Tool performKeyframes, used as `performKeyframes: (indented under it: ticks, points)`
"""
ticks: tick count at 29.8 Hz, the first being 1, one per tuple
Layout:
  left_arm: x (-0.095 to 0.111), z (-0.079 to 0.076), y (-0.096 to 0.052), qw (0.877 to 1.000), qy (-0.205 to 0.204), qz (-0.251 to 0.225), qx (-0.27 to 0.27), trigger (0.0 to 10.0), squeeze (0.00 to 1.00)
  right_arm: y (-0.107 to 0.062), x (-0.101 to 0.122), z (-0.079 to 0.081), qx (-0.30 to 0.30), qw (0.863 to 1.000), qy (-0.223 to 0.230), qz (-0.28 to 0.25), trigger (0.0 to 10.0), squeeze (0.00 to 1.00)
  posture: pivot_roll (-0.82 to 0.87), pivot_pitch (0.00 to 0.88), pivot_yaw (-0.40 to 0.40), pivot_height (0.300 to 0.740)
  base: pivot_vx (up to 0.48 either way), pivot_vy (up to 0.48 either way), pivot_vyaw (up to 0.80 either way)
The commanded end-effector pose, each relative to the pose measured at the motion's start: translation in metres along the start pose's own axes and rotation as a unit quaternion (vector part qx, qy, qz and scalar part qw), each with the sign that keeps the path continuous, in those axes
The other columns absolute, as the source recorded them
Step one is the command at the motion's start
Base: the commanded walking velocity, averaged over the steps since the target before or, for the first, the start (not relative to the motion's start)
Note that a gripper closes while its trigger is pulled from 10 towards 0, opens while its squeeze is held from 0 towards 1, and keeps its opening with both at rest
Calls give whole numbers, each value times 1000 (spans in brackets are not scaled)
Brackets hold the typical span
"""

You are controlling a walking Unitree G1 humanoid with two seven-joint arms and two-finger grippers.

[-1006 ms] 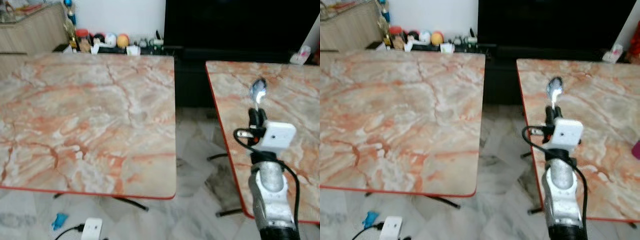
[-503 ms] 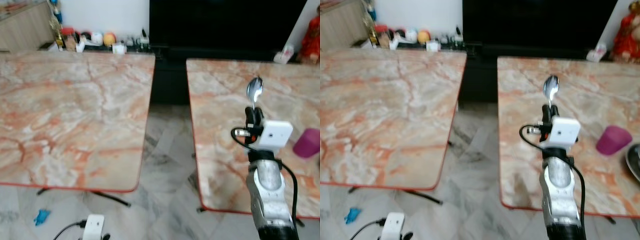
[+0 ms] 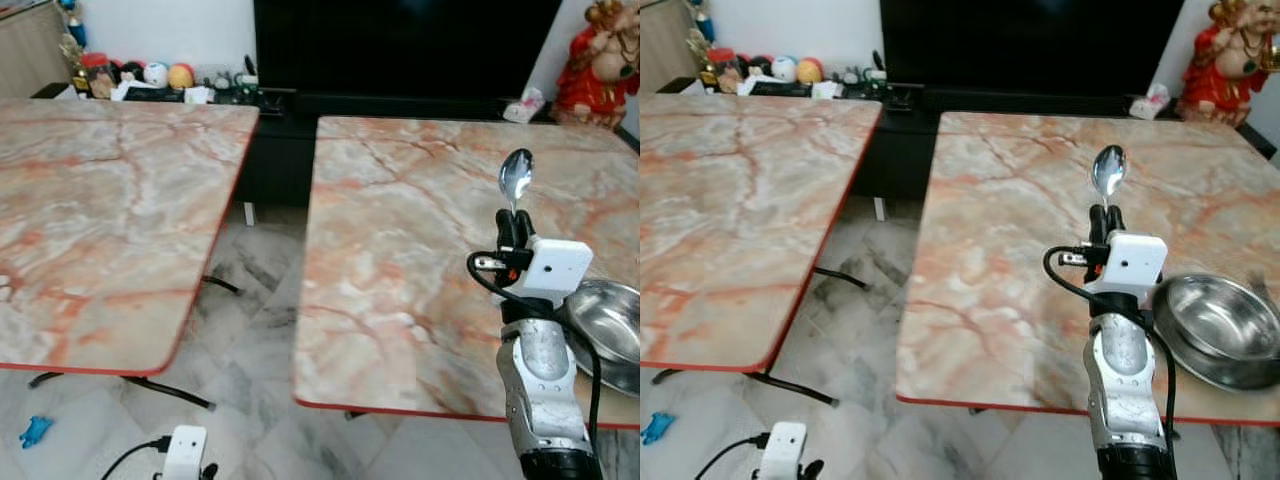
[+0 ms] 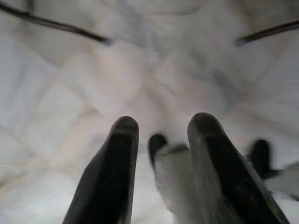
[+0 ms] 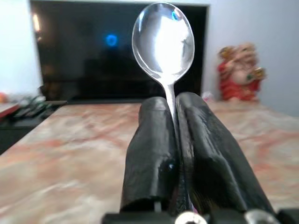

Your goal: Setting the table

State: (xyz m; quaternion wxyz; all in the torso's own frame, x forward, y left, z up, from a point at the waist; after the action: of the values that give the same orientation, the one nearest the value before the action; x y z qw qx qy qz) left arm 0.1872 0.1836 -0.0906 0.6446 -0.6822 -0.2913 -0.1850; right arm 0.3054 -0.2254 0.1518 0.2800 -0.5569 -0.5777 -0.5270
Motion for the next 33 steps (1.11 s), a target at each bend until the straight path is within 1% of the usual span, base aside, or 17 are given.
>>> performKeyframes:
  ticks: [1,12,30,33]
  points:
    - [1,10,-1,1000,12,-1,9,10000,0,3,7,5,4,1000,4,-15,10000,0,22,0,-13,736,0,-405,0]
    - [0,12,-2,1000,15,3,10,10000,0,4,9,-1,-5,1000,1,-19,10000,0,19,0,-10,736,0,-406,0]
    - [-3,14,-3,1000,16,9,15,10000,0,6,8,-7,-12,1000,-7,-15,10000,0,18,0,-13,736,0,-406,0]
    - [-5,16,-3,1000,14,14,22,10000,0,6,7,-8,-14,1000,-9,-11,10000,0,17,0,-14,736,0,-86,0]
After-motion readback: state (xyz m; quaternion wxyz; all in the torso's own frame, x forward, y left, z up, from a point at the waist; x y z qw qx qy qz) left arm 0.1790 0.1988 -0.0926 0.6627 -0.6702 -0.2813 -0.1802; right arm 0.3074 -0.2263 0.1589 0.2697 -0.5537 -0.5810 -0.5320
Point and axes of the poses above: a point about 5 cm out from each wrist's last joint towards the gripper, its own y axis pointing out of the wrist towards the gripper, its own x axis along the axis of the wrist's last joint, z = x × y, the point moved 1 cm from there along y, pointing out of the wrist towards the gripper, and after that the axes turned 14 degrees about -y, right-handed, at the moved point
